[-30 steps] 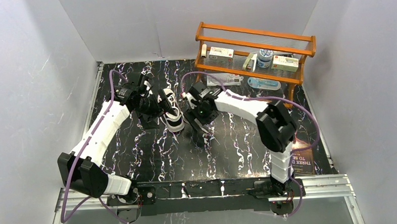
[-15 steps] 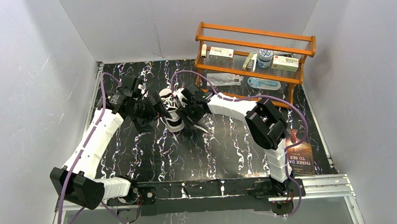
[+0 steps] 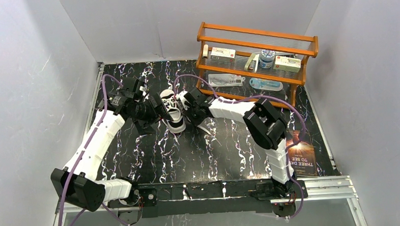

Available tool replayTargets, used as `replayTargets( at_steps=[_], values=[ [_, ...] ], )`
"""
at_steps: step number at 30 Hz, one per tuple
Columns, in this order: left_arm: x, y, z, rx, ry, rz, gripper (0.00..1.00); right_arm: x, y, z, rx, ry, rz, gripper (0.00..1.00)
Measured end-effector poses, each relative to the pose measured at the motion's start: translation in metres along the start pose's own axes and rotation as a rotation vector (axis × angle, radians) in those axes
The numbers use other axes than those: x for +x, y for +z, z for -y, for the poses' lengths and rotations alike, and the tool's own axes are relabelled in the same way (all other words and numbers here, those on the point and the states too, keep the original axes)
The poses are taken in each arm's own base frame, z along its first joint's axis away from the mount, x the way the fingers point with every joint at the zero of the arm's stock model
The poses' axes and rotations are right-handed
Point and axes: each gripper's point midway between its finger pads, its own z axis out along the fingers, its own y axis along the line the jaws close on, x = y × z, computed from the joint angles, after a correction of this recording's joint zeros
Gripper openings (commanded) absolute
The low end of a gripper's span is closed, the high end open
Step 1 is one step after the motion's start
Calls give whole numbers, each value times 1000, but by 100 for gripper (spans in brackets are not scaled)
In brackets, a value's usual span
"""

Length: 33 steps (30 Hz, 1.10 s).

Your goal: Tie the shoes

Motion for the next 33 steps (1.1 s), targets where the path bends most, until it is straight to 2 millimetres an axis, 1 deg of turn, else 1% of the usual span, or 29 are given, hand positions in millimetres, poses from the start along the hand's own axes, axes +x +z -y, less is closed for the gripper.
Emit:
replayTargets(
  at_steps=[1,4,5,6,8,12,14,16,17,20,22,23,24,25,28,31,33],
  values=[
    [0,1,0,0,1,-3,82,5,-4,0,2,6,-6,0],
    [-4,10,3,7,7,-14,75,30,-23,-3,0,46,-44,0],
    [-5,14,4,6,9,-20,72,36,-32,-5,-2,57,-52,0],
    [-7,22,4,-1,10,-30,70,37,-39,-6,-4,62,-49,0],
    [-11,38,3,-22,10,-51,68,33,-53,-8,-7,78,-29,0],
    [-20,77,-4,-84,2,-105,63,18,-71,-9,-6,105,26,0],
    [-23,100,-11,-129,-8,-139,60,15,-75,-8,-9,116,36,0],
    [-27,117,-18,-164,-18,-156,61,15,-75,-6,-10,130,36,0],
    [-28,123,-21,-178,-24,-164,63,16,-76,-5,-10,136,32,0],
    [-35,139,-22,-197,-42,-177,63,19,-76,-4,-14,150,19,0],
    [-41,142,-20,-194,-46,-170,65,21,-77,-3,-19,154,15,0],
    [-44,143,-18,-186,-45,-159,68,20,-77,-3,-22,155,15,0],
    [-48,142,-14,-170,-42,-140,80,20,-77,-3,-25,156,15,0],
    [-50,140,-12,-164,-43,-129,82,20,-77,-4,-28,157,16,0],
    [-55,127,-9,-146,-43,-68,84,20,-79,-4,-32,157,18,0],
    [-64,107,-4,-108,-51,-3,81,19,-82,-6,-40,157,21,0],
    [-72,104,-4,-93,-63,24,77,18,-84,-7,-44,156,24,0]
  ],
)
